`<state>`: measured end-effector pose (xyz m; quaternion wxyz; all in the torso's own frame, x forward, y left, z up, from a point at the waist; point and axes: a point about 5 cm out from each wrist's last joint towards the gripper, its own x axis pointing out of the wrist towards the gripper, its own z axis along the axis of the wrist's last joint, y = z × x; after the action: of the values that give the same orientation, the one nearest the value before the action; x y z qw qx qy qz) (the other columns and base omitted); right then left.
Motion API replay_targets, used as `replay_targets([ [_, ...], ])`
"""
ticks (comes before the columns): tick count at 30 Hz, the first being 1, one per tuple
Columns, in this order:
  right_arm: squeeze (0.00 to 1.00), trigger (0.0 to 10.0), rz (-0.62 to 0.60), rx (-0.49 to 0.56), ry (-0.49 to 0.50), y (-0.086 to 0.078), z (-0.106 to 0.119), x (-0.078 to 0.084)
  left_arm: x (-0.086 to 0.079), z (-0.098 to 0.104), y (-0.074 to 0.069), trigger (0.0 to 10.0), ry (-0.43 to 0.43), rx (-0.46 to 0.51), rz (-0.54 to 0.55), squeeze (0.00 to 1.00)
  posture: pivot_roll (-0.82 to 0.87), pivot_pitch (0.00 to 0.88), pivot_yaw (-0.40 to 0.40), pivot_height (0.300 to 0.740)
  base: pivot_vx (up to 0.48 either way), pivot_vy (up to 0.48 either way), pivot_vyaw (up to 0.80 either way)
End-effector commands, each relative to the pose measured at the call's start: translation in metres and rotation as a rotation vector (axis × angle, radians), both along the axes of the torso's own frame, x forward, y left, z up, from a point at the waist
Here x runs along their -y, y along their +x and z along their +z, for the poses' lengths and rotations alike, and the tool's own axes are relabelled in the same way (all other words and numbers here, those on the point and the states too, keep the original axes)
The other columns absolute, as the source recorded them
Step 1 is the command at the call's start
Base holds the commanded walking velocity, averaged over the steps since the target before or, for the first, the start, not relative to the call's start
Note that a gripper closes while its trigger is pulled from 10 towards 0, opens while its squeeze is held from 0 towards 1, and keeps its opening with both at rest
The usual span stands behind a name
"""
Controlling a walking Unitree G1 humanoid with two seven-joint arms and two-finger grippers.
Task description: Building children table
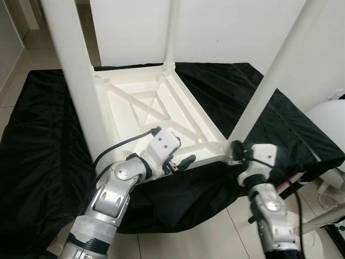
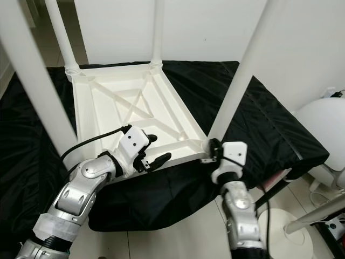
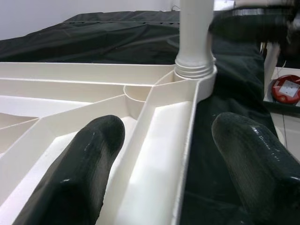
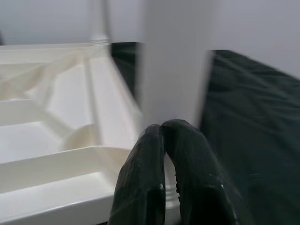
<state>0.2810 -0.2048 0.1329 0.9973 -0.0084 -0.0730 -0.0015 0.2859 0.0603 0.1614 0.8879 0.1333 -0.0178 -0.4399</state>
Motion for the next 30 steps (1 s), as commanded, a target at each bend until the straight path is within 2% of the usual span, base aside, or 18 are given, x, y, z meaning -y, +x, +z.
replay_targets([
  [1,0.00,10.0,-0.027,-0.005,0.014,0.000,-0.002,0.008,0.001,-0.001,0.000,10.0,-0.003,0.009,0.060,0.00,0.01,0.000,-0.045,0.740,0.000,0.000,0.00],
  [6,0.00,10.0,-0.032,-0.004,0.017,0.001,-0.001,0.010,0.003,-0.004,-0.006,10.0,0.024,0.005,0.026,0.00,0.01,0.000,-0.047,0.740,0.000,0.000,0.00],
  [11,0.00,10.0,0.022,-0.009,0.052,-0.002,-0.005,-0.005,0.003,-0.009,-0.012,10.0,0.040,-0.013,-0.016,0.00,0.01,0.008,-0.050,0.740,0.000,0.000,0.00],
  [21,0.00,10.0,0.056,-0.008,0.071,-0.002,-0.006,-0.014,0.000,-0.014,-0.016,10.0,0.073,-0.030,-0.033,0.00,0.00,0.024,-0.055,0.740,0.000,0.000,0.00],
  [23,0.00,10.0,0.073,-0.007,0.075,-0.002,-0.006,-0.019,-0.004,-0.026,-0.014,10.0,0.151,-0.054,0.018,0.00,0.00,0.028,-0.059,0.740,0.000,0.000,0.00],
  [27,0.00,10.0,0.075,-0.008,0.079,-0.002,-0.006,-0.020,-0.005,-0.031,-0.013,10.0,0.188,-0.059,0.034,0.00,0.00,0.030,-0.062,0.740,0.000,0.000,0.00],
  [30,0.00,10.0,0.084,-0.008,0.083,-0.002,-0.005,-0.024,-0.005,-0.036,-0.009,10.0,0.200,-0.095,0.086,0.00,0.00,0.031,-0.065,0.740,0.000,0.000,0.00],
])
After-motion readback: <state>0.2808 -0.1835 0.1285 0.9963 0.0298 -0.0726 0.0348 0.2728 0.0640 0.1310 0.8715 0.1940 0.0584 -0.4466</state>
